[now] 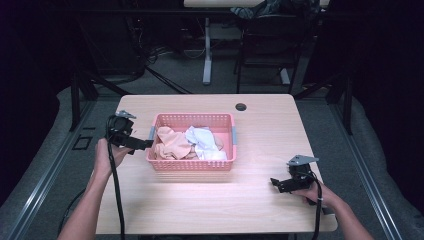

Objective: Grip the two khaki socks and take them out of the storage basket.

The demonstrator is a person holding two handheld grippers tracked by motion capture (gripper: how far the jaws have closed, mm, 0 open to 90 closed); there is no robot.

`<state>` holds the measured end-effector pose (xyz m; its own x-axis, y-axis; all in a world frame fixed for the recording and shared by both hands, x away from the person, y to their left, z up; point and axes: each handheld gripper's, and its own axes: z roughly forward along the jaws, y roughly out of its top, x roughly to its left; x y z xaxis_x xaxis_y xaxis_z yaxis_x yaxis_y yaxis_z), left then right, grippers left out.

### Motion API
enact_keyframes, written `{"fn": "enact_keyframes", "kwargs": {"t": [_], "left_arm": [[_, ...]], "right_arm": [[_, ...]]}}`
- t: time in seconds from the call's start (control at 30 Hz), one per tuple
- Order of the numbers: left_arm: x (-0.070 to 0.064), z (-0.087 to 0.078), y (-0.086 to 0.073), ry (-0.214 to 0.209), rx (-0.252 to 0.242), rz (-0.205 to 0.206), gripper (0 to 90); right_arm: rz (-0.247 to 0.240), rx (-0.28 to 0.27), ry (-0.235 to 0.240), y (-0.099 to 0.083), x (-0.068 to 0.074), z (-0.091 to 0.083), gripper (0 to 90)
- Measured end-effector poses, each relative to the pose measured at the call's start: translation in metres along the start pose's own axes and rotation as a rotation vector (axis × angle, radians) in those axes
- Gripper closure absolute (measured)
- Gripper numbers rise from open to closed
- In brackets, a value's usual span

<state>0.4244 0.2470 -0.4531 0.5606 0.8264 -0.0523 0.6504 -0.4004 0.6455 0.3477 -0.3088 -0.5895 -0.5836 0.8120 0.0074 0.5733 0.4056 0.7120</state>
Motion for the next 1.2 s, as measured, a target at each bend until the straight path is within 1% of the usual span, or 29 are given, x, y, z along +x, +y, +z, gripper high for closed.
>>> {"fn": "enact_keyframes", "kwargs": {"t": [0.07,0.1,0.27,0.33,0.37,0.4,0.5,0.53,0.57,0.6,0.7,0.73,0.77,0.83,0.9,0.93,0.97,1.07,1.1,1.13,1.17,1.2], "left_arm": [[-0.002,0.001,0.002,-0.005,-0.002,0.0,0.2],[-0.006,0.003,0.009,-0.013,0.003,0.015,0.2],[-0.015,0.012,0.024,-0.027,0.015,0.04,0.3],[-0.017,0.014,0.026,-0.032,0.017,0.04,0.6],[-0.02,0.018,0.031,-0.04,0.02,0.046,1.0],[-0.02,0.018,0.031,-0.04,0.02,0.046,1.3],[-0.026,0.03,0.038,-0.054,0.039,0.058,2.1],[-0.028,0.033,0.039,-0.058,0.045,0.065,3.7],[-0.031,0.04,0.042,-0.066,0.058,0.069,4.5],[-0.031,0.04,0.042,-0.066,0.058,0.069,5.4],[-0.038,0.053,0.045,-0.08,0.088,0.08,7.9],[-0.038,0.053,0.045,-0.08,0.088,0.08,9.0],[-0.039,0.057,0.045,-0.081,0.095,0.081,9.0],[-0.04,0.064,0.045,-0.086,0.113,0.081,14.7],[-0.041,0.072,0.045,-0.085,0.132,0.082,15.2],[-0.042,0.075,0.045,-0.082,0.139,0.083,18.9],[-0.043,0.078,0.045,-0.082,0.149,0.088,18.9],[-0.049,0.092,0.046,-0.082,0.186,0.108,26.5],[-0.052,0.096,0.047,-0.077,0.2,0.116,28.4],[-0.052,0.096,0.047,-0.077,0.2,0.116,30.4],[-0.055,0.102,0.047,-0.068,0.224,0.132,32.5],[-0.055,0.102,0.047,-0.068,0.224,0.132,34.5]], "right_arm": [[0.0,0.0,0.0,0.0,0.0,0.0,0.0],[-0.001,0.0,0.0,0.0,0.0,0.0,0.0],[0.0,0.0,0.0,0.0,0.0,0.0,0.0],[0.0,0.0,0.001,0.0,0.0,0.0,0.0],[0.0,0.0,0.0,0.0,0.0,0.0,0.0],[0.0,0.0,0.0,0.0,0.0,0.0,0.0],[0.0,0.0,0.001,0.0,0.0,0.0,0.0],[0.0,0.0,0.001,0.0,0.0,0.0,0.0],[0.0,0.0,0.001,0.0,0.0,0.0,0.0],[0.0,0.0,0.001,0.0,0.0,0.0,0.0],[0.0,0.0,0.0,0.0,0.0,0.0,0.0],[0.0,0.0,0.0,0.0,0.0,0.0,0.0],[0.0,0.0,0.001,0.0,0.0,0.0,0.0],[0.0,0.0,0.001,0.0,0.0,0.0,0.0],[0.0,0.0,0.0,0.0,0.0,0.0,0.0],[0.0,0.0,0.0,0.0,0.0,0.0,0.0],[0.0,0.0,0.0,0.0,0.0,0.0,0.0],[0.0,0.0,0.0,0.0,0.0,0.0,0.0],[-0.001,0.001,-0.001,0.0,0.0,0.0,0.0],[-0.001,0.0,0.001,0.0,0.0,0.0,0.0],[0.0,0.0,0.0,0.0,0.0,0.0,0.0],[0.0,0.0,0.001,0.0,0.0,0.0,0.0]]}}
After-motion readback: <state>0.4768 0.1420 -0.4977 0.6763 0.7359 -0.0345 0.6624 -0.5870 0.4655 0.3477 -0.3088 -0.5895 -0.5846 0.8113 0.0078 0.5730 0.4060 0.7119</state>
